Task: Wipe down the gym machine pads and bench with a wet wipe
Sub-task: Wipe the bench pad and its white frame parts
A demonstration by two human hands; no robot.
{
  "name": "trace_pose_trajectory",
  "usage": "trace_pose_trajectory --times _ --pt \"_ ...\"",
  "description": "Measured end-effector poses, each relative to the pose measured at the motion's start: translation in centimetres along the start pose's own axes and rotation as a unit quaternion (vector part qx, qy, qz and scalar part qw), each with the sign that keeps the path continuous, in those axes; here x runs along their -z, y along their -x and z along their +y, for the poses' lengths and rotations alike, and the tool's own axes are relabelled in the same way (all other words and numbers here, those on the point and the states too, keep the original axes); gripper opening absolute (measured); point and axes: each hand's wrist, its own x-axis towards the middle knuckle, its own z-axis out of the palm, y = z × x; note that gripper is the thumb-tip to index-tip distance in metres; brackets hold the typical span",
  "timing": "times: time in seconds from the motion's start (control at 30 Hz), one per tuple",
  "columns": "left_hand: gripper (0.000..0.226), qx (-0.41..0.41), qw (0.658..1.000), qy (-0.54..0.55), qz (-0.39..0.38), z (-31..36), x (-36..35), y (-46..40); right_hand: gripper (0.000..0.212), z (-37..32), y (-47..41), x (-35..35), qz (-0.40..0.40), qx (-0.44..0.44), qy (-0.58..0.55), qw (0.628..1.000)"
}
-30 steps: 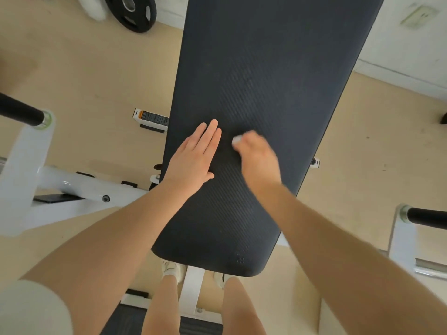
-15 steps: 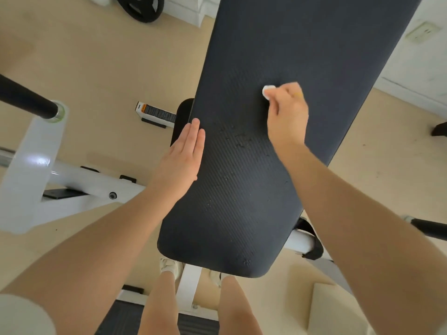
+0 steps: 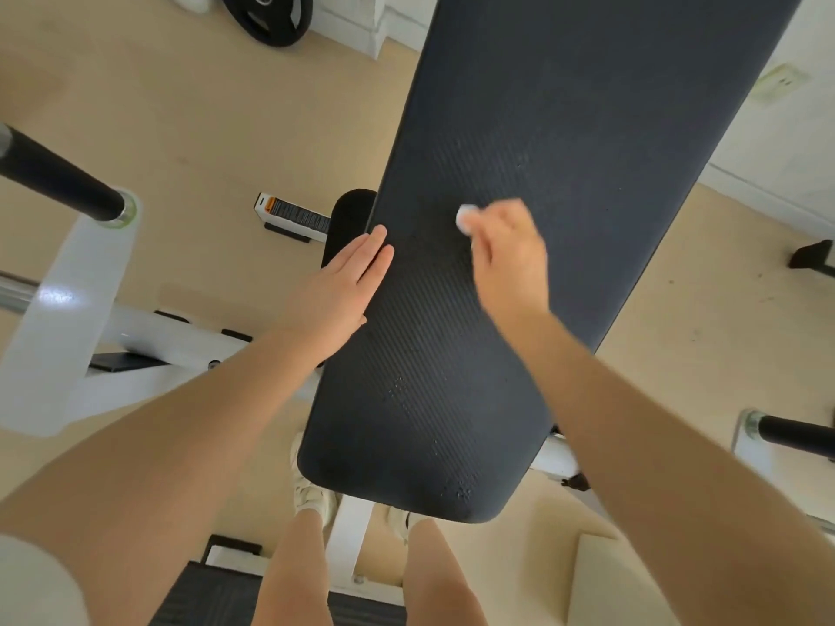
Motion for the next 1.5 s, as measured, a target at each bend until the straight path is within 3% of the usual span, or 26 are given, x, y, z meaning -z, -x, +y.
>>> trace_pose_trajectory --times 0.1,0.2,0.33,0.43,0.5,0.57,0.67,0.73,0.83,0.9,1.07,1.17,1.3,1.4,1.5 --pt "0.084 0.007 1.0 0.008 0.011 0.1 -0.6 0.1 0.025 0.0 -4.6 0.6 0.021 -0.01 0.004 1.0" --pt "0.089 0.009 0.999 0.032 0.031 -0.1 -1.5 0.0 0.025 0.1 -2.7 -1.8 -0.007 0.03 0.062 0.998" --pt "0.089 -0.022 0.998 0.046 0.029 -0.7 -1.3 0.0 0.029 -0.5 5.5 -5.4 -0.133 0.089 0.068 0.985" --pt "0.086 0.022 0.994 0.096 0.042 -1.0 -1.2 0.6 0.032 -0.8 8.8 -6.0 -0.263 0.106 0.078 0.956" --pt "0.081 0.106 0.971 0.212 0.037 -0.9 -1.3 0.9 0.031 -0.7 7.6 -5.3 -0.239 0.139 0.079 0.958" --pt "0.073 0.166 0.923 0.347 -0.026 -1.0 -1.3 0.9 0.027 -0.6 4.6 -3.8 -0.154 0.112 0.052 0.98" --pt "0.063 0.185 0.873 0.448 -0.051 -1.3 -1.1 0.6 0.014 -1.0 -1.4 -1.9 -0.028 0.044 0.02 0.998" --pt "0.064 0.177 0.863 0.472 -0.047 -1.6 -1.0 0.4 0.014 -1.3 -4.2 -2.0 0.03 0.023 0.044 0.998" --pt "0.068 0.158 0.87 0.466 -0.036 -1.8 -1.3 0.4 0.01 -2.6 -3.6 -3.9 0.032 0.028 0.047 0.998" --pt "0.072 0.165 0.874 0.457 -0.022 -1.4 -1.6 0.2 0.016 -2.3 -0.8 -5.7 0.004 0.097 0.099 0.99" --pt "0.064 0.179 0.893 0.412 0.028 -1.1 -1.9 -0.2 0.033 -3.1 5.7 -7.0 -0.21 0.07 0.054 0.974" --pt "0.064 0.183 0.898 0.401 0.019 -1.2 -2.0 -0.3 0.018 -4.2 2.9 -5.3 -0.128 0.037 -0.01 0.991" --pt "0.062 0.172 0.908 0.383 0.021 -1.4 -1.7 -0.3 0.018 -5.6 -4.9 -2.5 0.013 -0.03 -0.07 0.997" --pt "0.061 0.162 0.911 0.378 0.02 -1.5 -1.7 -0.3 0.023 -5.8 -8.7 -2.8 0.042 -0.047 -0.044 0.997" --pt "0.061 0.151 0.914 0.377 0.014 -2.0 -2.0 -0.6 0.02 -6.0 -8.0 -4.4 0.006 -0.014 0.006 1.0"
